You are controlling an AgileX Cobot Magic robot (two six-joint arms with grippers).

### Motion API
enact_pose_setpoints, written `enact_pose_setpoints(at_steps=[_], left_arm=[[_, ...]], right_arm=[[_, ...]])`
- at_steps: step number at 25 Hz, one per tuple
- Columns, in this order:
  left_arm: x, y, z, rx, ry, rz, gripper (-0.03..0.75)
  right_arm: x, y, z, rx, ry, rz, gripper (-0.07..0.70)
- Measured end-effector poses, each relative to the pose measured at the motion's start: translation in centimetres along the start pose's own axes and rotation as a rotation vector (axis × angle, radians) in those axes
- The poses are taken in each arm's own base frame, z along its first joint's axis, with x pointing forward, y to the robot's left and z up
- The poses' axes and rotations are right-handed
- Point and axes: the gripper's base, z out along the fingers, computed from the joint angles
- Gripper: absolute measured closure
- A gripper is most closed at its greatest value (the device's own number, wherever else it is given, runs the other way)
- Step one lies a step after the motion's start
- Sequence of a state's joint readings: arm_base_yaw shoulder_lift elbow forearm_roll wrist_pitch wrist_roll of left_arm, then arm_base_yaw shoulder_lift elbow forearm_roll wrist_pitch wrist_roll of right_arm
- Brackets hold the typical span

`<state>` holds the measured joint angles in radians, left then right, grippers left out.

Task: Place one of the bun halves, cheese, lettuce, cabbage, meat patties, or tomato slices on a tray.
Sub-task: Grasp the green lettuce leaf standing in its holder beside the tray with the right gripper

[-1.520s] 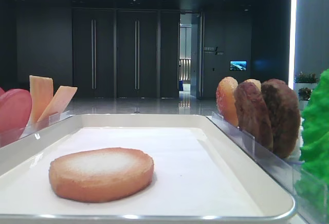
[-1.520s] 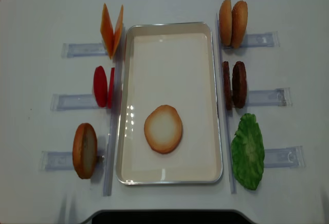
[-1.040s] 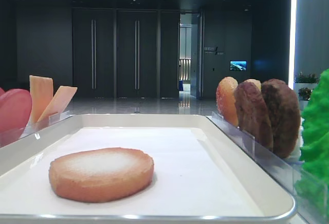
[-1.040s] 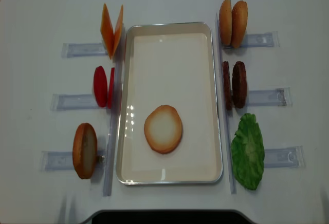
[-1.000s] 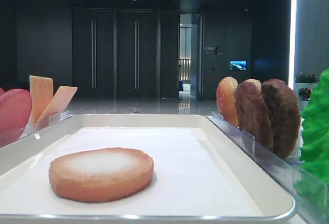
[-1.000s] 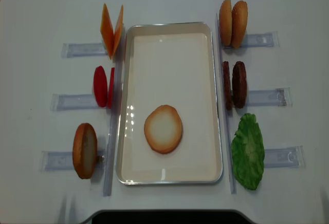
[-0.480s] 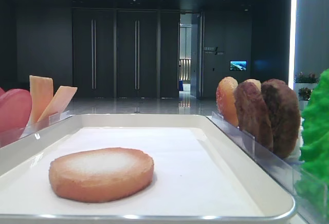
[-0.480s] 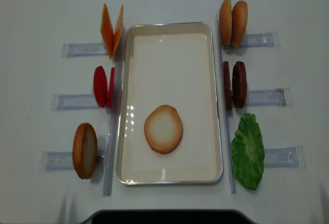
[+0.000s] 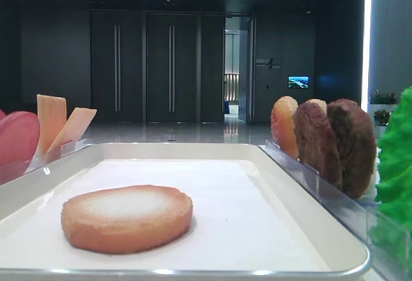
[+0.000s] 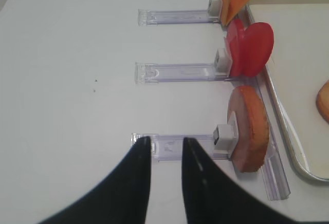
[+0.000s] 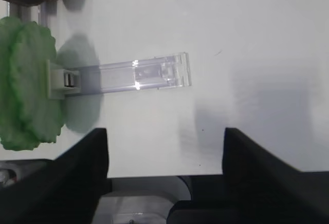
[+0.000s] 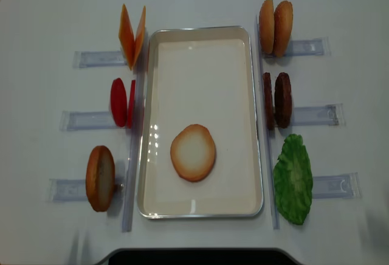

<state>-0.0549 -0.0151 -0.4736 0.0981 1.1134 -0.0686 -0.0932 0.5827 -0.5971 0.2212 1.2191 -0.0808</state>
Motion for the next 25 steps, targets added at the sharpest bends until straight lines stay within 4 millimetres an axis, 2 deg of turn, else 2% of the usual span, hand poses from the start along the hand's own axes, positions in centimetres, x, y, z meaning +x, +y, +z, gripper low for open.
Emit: enact_pose_setpoints(at_steps=[6, 13, 20, 25], left_arm=[[0.0, 0.0, 0.0, 0.0, 0.0, 0.0, 0.557], [0.0, 0.0, 0.0, 0.0, 0.0, -0.002, 0.557], [0.0, 0.0, 0.0, 0.0, 0.0, -0.005, 0.557], [0.0, 0.0, 0.0, 0.0, 0.0, -0.005, 0.557]], right_arm=[[-4.0, -0.5, 2.5, -0.009, 0.199, 0.0, 0.178], [-6.8, -0.8, 3.9, -0.016, 0.277, -0.014, 0.178], [-7.2, -0.4, 3.8, -0.048, 0.267, -0.007, 0.178], [-7.0, 1.3, 4.0, -0.105, 0.285, -0.01, 0.178]])
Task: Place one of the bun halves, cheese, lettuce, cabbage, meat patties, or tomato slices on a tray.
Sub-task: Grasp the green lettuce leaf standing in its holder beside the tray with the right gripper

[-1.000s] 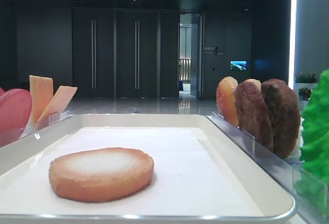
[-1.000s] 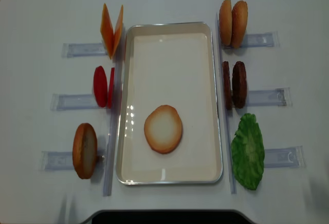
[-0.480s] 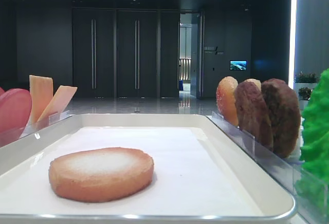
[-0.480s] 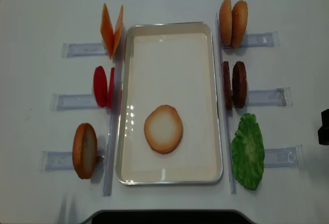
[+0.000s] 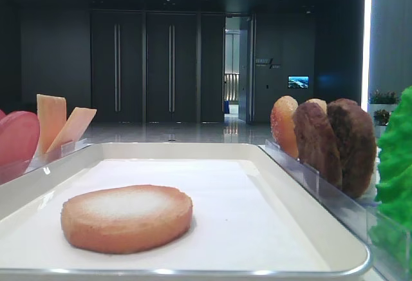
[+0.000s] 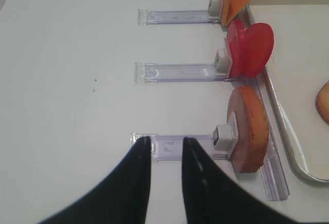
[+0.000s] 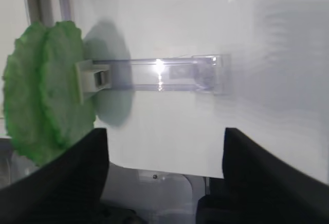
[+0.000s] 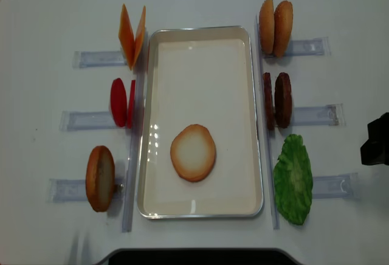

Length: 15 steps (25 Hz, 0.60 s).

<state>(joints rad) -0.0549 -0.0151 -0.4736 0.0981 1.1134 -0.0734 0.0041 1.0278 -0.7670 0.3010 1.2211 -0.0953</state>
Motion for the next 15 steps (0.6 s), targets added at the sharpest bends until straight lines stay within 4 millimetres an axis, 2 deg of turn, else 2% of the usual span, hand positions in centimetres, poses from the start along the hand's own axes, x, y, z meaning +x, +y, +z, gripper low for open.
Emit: enact_pose_setpoints(at_steps=[9, 15], left_arm=[[0.0, 0.0, 0.0, 0.0, 0.0, 0.0, 0.557], [0.0, 0.0, 0.0, 0.0, 0.0, 0.0, 0.557]], right_arm=[[1.6, 4.8, 1.1, -0.057, 0.085, -0.046, 0.178], [1.9, 6.9, 0.9, -0.094, 0.059, -0.053, 0.178]])
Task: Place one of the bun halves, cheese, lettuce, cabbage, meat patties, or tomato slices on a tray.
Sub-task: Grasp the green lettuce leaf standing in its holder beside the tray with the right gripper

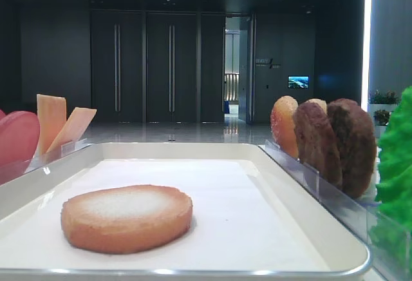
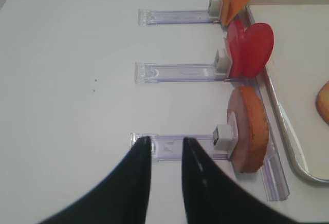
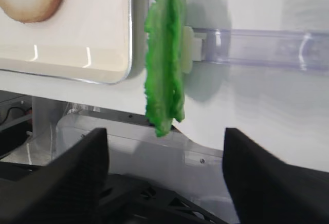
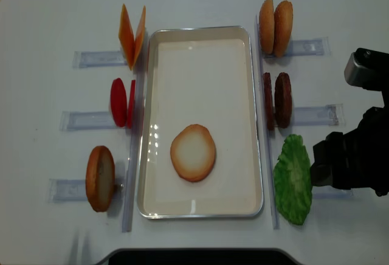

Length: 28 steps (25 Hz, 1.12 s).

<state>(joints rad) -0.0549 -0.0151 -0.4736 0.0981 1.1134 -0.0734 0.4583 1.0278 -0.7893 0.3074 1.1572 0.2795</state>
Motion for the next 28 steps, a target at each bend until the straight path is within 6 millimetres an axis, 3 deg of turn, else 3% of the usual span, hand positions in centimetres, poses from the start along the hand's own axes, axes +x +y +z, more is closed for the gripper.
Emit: enact_pose_setpoints(at_steps=[9, 28], left_arm=[[0.0, 0.0, 0.0, 0.0, 0.0, 0.0, 0.557], [0.0, 0.0, 0.0, 0.0, 0.0, 0.0, 0.557]], right_arm=[[-0.7, 1.4, 0.3, -0.045, -0.086, -0.008, 0.178], [-3.0, 0.9, 4.3, 0.064, 0.029, -0.003, 0.178]])
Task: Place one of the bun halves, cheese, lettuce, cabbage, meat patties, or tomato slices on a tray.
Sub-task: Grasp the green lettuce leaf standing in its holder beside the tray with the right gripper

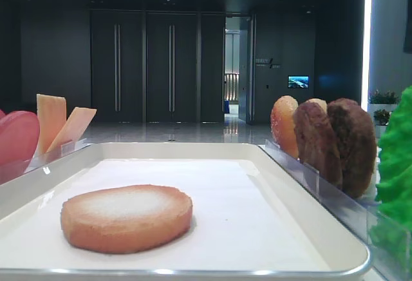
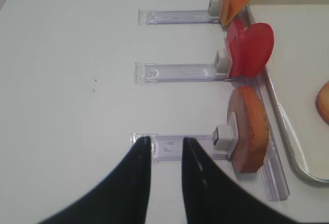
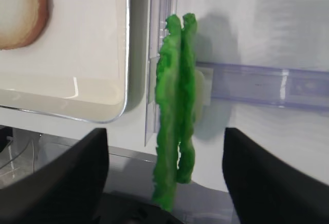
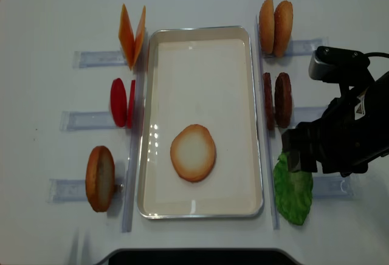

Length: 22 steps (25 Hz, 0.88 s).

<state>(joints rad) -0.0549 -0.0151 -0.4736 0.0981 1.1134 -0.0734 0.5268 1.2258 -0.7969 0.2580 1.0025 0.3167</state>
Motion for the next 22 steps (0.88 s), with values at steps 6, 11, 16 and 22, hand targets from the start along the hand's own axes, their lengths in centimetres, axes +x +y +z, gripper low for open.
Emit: enact_pose_setpoints(at_steps=[6, 11, 16, 22], left_arm=[[0.0, 0.0, 0.0, 0.0, 0.0, 0.0, 0.557], [0.0, 0.0, 0.0, 0.0, 0.0, 0.0, 0.557], [0.0, 0.0, 0.0, 0.0, 0.0, 0.0, 0.557], [0.0, 0.0, 0.0, 0.0, 0.0, 0.0, 0.557]], right_arm=[[-0.21, 0.01, 0.31, 0.003, 0.002, 0.0, 0.178], [-0.23, -0.02, 0.31, 0.006, 0.0, -0.003, 0.181], [-0.09, 0.19, 0.36, 0.007, 0.003, -0.018, 0.203], [-0.05, 0.22, 0.39, 0.015, 0.002, -0.03, 0.209]])
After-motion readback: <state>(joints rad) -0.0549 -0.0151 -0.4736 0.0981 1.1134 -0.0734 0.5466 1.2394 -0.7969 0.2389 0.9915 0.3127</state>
